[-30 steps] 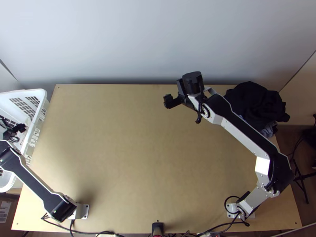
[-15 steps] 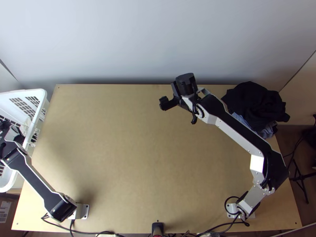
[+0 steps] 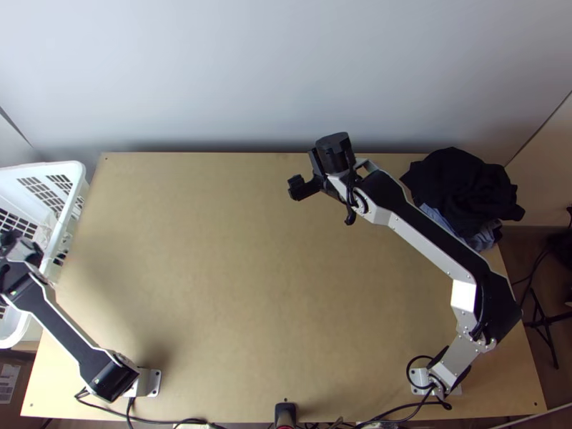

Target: Fold the t-shirt

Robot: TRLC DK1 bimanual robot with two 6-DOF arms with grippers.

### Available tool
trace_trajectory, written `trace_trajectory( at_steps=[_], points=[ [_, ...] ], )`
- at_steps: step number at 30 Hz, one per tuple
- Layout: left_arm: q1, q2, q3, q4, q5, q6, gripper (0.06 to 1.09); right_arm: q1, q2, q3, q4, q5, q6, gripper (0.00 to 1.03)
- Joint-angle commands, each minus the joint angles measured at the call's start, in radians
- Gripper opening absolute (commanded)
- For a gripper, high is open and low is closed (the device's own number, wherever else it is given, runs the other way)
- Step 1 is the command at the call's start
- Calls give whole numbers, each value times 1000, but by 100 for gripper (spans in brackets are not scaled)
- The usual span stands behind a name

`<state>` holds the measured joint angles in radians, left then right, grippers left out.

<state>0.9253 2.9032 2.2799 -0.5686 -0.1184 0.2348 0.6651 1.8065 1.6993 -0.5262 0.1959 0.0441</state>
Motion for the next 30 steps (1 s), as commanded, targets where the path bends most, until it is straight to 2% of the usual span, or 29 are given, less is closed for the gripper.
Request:
trace_trajectory(
  at_steps=[1, 8, 18, 21, 25, 27, 30],
  points=[
    [10, -188, -2, -66, 112, -58, 9, 2, 14, 3, -5, 14, -3, 99],
    [-5, -449, -2, -151, 175, -63, 9, 7, 20, 20, -3, 20, -4, 99],
    [-37, -693, 0, -185, 209, -69, 9, 4, 8, 39, -3, 39, -12, 97],
    [-46, -779, 0, -217, 263, -95, 9, -5, 1, 37, -3, 48, -13, 96],
    [-85, -906, 0, -327, 382, -121, 9, -32, -18, 33, -5, 48, -12, 96],
    [-126, -967, -10, -435, 444, -114, 9, -47, -27, 28, -5, 48, -9, 96],
    [-209, -1043, -49, -531, 451, -106, 9, -62, -47, 13, -5, 48, -1, 96]
  ],
)
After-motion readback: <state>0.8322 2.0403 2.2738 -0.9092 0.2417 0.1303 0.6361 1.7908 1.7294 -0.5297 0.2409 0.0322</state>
